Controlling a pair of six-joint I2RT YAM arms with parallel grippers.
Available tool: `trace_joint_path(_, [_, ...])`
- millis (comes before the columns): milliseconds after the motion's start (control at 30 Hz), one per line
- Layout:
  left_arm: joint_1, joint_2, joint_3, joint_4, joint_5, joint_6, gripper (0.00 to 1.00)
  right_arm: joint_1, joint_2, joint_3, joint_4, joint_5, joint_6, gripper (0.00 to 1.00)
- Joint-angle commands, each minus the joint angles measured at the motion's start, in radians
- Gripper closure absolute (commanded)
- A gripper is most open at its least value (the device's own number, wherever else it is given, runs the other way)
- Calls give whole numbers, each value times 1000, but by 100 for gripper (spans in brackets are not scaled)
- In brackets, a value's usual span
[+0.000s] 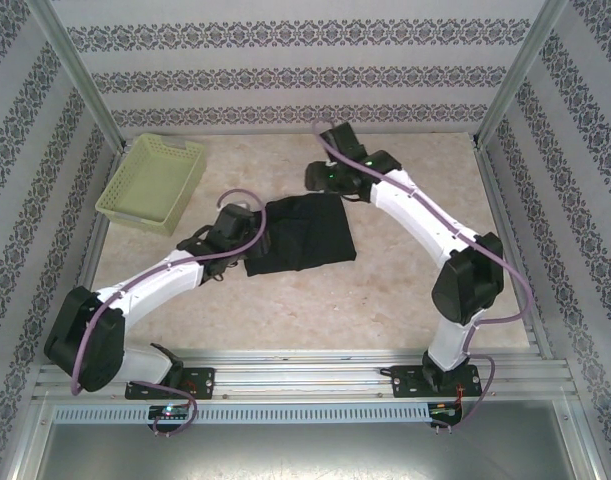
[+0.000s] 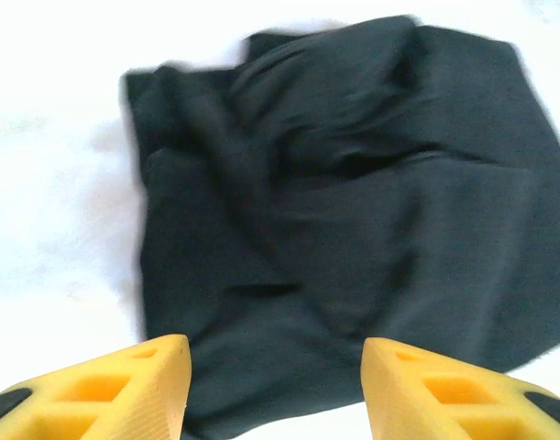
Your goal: Fold the inside-out t-shirt
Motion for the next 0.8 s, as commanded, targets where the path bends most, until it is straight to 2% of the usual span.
trace_joint_path(0, [-78, 105, 167, -160, -197, 82, 46, -44, 65, -89, 125, -107, 21, 43])
trace_joint_path(67, [-82, 203, 256, -196, -219, 98, 42, -55, 111, -95, 180, -170, 45, 43])
trace_joint_path(233, [-82, 383, 401, -169, -105, 125, 36, -76, 244, -32, 180, -195, 79, 44])
trace_joint_path(333, [-81, 505, 509, -244, -79, 138, 36, -97, 306, -18, 178, -214, 101, 44])
trace_joint_path(400, [-79, 539, 524, -264, -101, 134, 38, -108, 327, -27, 183, -223, 110, 45])
trace_joint_path(567, [-30, 491, 411, -237, -117, 79, 54, -117, 328, -104, 200, -195, 136, 46])
trace_joint_path(633, [-9, 430, 323, -206, -130, 50, 62, -117, 321, -140, 202, -173, 150, 47])
trace_joint_path(767, [8, 260, 112, -122, -162, -6, 70, -118, 282, -231, 232, -122, 166, 48])
